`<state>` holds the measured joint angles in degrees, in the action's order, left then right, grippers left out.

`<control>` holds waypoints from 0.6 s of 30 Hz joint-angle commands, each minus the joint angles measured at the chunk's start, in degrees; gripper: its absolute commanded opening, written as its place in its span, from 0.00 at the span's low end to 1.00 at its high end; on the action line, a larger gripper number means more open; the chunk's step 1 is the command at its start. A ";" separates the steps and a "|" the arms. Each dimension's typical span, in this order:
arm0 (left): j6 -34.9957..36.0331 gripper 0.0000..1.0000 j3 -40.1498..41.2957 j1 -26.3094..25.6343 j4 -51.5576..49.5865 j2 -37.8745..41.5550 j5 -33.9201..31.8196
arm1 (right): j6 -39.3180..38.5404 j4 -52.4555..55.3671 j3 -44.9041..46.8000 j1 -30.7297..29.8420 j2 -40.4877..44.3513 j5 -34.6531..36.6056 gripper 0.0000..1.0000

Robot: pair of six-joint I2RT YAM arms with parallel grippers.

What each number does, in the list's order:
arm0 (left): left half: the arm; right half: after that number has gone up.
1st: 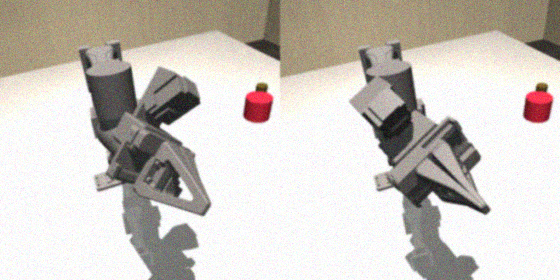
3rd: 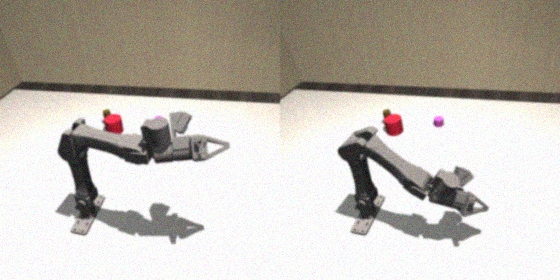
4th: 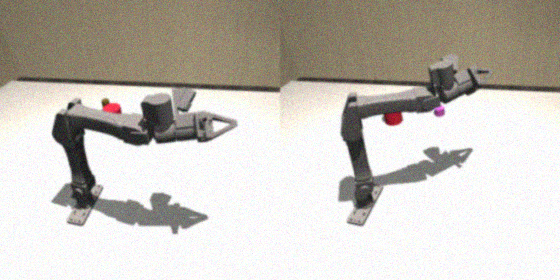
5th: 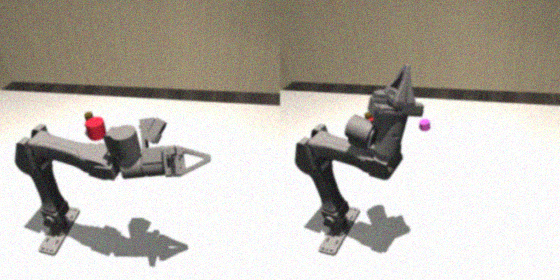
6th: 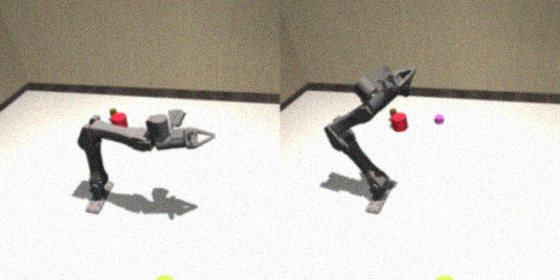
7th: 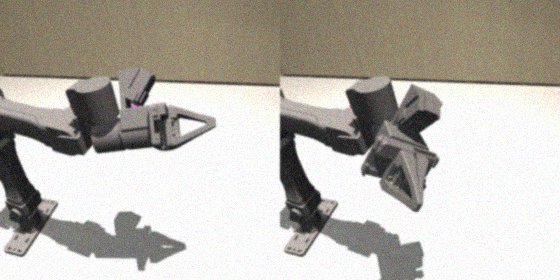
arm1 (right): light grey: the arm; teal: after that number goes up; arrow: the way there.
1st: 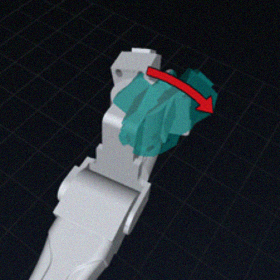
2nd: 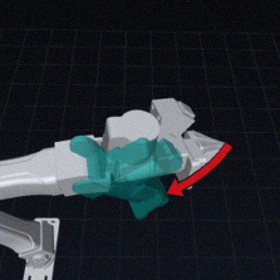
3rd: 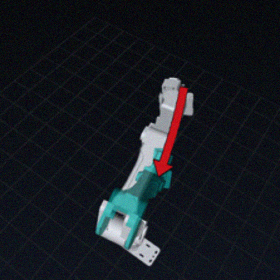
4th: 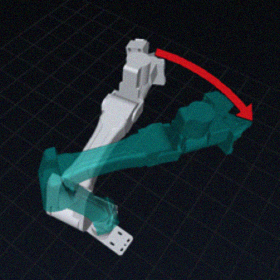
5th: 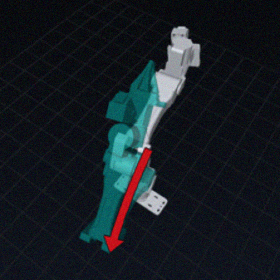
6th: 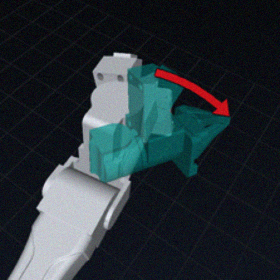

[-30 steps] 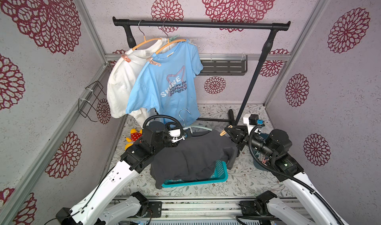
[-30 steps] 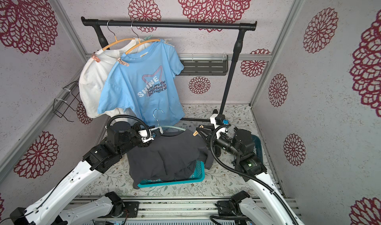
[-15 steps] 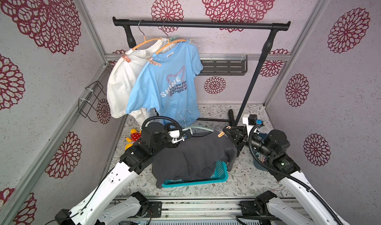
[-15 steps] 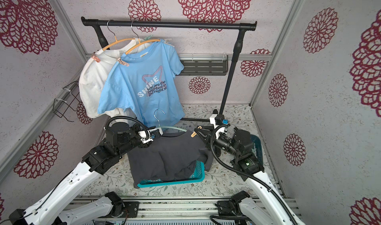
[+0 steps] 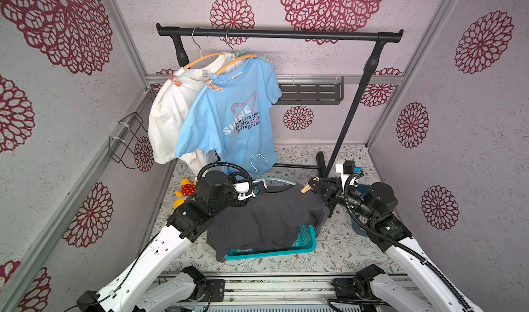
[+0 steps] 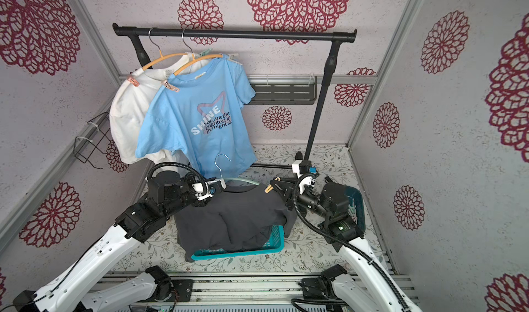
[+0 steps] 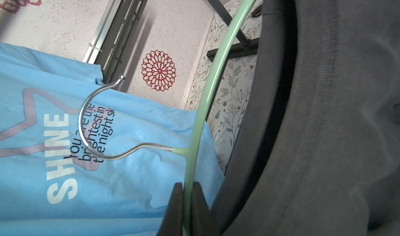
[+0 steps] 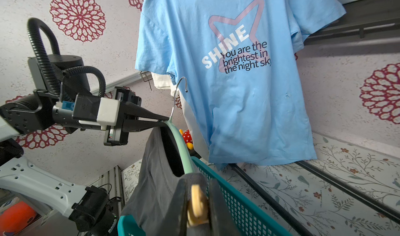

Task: Use clothespins to secure the t-shirt on both sides of the hanger
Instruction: Clamp the T-shirt on the hanger.

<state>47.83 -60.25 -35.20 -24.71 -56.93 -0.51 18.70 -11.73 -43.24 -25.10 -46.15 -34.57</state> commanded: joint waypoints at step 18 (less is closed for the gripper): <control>-7.97 0.00 -5.58 2.11 1.73 -3.87 4.95 | -4.61 6.56 1.84 -2.95 -0.05 -2.17 0.00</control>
<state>44.36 -62.41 -33.82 -29.58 -60.71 2.22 14.00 -6.17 -42.76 -26.41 -46.15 -34.63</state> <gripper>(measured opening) 0.083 0.162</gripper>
